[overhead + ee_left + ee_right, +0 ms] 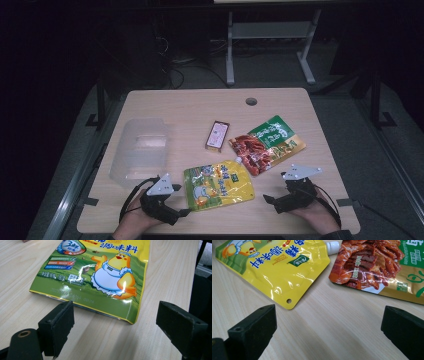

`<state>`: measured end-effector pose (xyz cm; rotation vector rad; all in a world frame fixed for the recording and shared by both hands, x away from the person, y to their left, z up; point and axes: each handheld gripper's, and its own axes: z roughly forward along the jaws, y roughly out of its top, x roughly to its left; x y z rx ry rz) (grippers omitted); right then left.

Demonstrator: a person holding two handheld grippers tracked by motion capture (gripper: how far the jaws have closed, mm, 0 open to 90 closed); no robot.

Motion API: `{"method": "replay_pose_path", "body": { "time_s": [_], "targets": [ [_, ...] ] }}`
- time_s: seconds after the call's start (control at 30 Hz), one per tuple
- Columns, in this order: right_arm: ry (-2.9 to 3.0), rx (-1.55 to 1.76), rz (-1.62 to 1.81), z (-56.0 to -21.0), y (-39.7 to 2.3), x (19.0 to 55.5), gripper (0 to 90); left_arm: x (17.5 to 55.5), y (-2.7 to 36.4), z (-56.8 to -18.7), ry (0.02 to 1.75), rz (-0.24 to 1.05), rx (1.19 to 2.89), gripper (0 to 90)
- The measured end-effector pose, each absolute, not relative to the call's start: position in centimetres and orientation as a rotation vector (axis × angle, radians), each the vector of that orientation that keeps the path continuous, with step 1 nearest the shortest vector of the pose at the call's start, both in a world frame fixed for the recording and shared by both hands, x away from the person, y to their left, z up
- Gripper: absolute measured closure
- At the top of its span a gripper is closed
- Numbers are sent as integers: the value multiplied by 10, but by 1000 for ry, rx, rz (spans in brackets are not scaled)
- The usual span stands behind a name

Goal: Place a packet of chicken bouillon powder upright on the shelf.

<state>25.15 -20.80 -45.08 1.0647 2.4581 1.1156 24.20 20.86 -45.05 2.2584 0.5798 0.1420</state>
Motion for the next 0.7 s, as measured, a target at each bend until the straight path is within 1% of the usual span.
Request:
{"method": "replay_pose_path", "body": {
  "time_s": [0.13,0.23,0.27,0.3,0.33,0.43,0.47,0.5,0.53,0.6,0.63,0.67,0.7],
  "targets": [
    [2464,1071,1116,-450,-207,252,2,241,209,-450,578,141,2256,142],
    [2468,1067,1117,-450,-207,252,28,241,209,-449,574,139,2254,149],
    [2472,1066,1120,-449,-206,252,49,241,209,-449,580,133,2247,149],
    [2472,1066,1120,-449,-206,252,49,241,209,-449,580,133,2247,149],
    [2474,1064,1127,-448,-206,253,98,241,209,-449,575,133,2245,149],
    [2478,1065,1141,-445,-206,254,151,240,209,-448,577,132,2246,149],
    [2482,1074,1148,-444,-205,254,184,240,208,-448,577,129,2245,149],
    [2488,1068,1158,-443,-205,254,239,240,208,-448,577,129,2245,149],
    [2488,1068,1158,-443,-205,254,239,240,208,-448,575,127,2246,149],
    [2495,1059,1179,-442,-204,253,375,240,208,-448,568,129,2248,149],
    [2527,1041,1203,-440,-202,253,523,239,208,-447,568,130,2245,149],
    [2527,1041,1203,-440,-202,253,523,239,208,-447,568,130,2245,149],
    [2542,1026,1212,-440,-200,253,572,239,207,-447,569,130,2242,149]
  ]
}}
